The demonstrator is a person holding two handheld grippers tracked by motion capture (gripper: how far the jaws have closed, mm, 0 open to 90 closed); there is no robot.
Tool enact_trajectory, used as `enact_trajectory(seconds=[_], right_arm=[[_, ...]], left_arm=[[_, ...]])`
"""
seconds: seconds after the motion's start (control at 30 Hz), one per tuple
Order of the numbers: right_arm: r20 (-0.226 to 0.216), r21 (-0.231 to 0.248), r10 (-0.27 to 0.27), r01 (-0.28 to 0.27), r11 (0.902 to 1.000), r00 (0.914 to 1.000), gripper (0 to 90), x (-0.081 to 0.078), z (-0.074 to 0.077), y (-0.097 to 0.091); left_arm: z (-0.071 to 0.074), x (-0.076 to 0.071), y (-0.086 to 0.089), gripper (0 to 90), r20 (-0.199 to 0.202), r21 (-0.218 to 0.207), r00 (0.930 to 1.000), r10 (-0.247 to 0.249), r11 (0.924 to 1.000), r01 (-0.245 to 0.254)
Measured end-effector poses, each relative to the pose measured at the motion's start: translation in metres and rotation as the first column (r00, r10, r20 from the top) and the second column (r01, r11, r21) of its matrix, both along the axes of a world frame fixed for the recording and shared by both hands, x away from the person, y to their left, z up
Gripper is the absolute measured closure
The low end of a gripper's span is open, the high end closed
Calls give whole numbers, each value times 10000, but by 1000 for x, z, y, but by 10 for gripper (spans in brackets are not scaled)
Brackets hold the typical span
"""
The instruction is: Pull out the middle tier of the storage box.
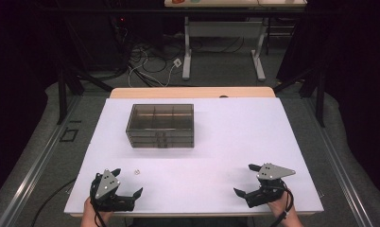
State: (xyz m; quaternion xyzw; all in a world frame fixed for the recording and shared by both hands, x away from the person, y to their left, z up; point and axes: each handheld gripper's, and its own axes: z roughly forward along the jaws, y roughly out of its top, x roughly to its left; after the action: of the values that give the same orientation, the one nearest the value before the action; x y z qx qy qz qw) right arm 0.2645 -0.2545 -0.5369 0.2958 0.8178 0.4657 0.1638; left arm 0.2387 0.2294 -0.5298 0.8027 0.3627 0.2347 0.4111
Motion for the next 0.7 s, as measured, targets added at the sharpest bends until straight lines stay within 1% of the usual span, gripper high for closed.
enact_trajectory(seconds=[0.23,0.3,0.37,0.4,0.43,0.53,0.57,0.63,0.7], right_arm=[[65,-66,74,-74,10000,10000,0,0,0,1],[-3,-140,150,-150,9998,9999,0,0,0,1],[24,-123,118,-118,9999,9999,0,0,0,1],[27,-83,118,-118,9999,9999,0,0,0,1],[13,-153,161,-161,9998,9999,0,0,0,1],[31,-139,129,-129,9998,9999,0,-1,0,1],[60,-171,53,-52,9998,10000,0,-1,1,1],[-1,-121,69,-69,9999,10000,0,-1,0,1],[102,-91,101,-100,9999,9999,0,0,0,1]], left_arm=[[1,0,-2,0,-78,-68,10000,-13,10000,13],[1,0,-3,0,-84,16,10000,-27,10000,27],[1,0,-4,0,-86,38,10000,25,10000,-24],[1,1,-5,0,-181,13,9998,20,10000,-20],[2,1,-7,0,-149,26,9999,27,10000,-27],[2,2,-9,0,-171,99,9998,-43,9999,45],[2,2,-9,0,-188,64,9998,-13,10000,15],[2,4,-11,0,-263,106,9996,67,9999,-64],[2,5,-12,0,-302,244,9992,276,9993,-269]])
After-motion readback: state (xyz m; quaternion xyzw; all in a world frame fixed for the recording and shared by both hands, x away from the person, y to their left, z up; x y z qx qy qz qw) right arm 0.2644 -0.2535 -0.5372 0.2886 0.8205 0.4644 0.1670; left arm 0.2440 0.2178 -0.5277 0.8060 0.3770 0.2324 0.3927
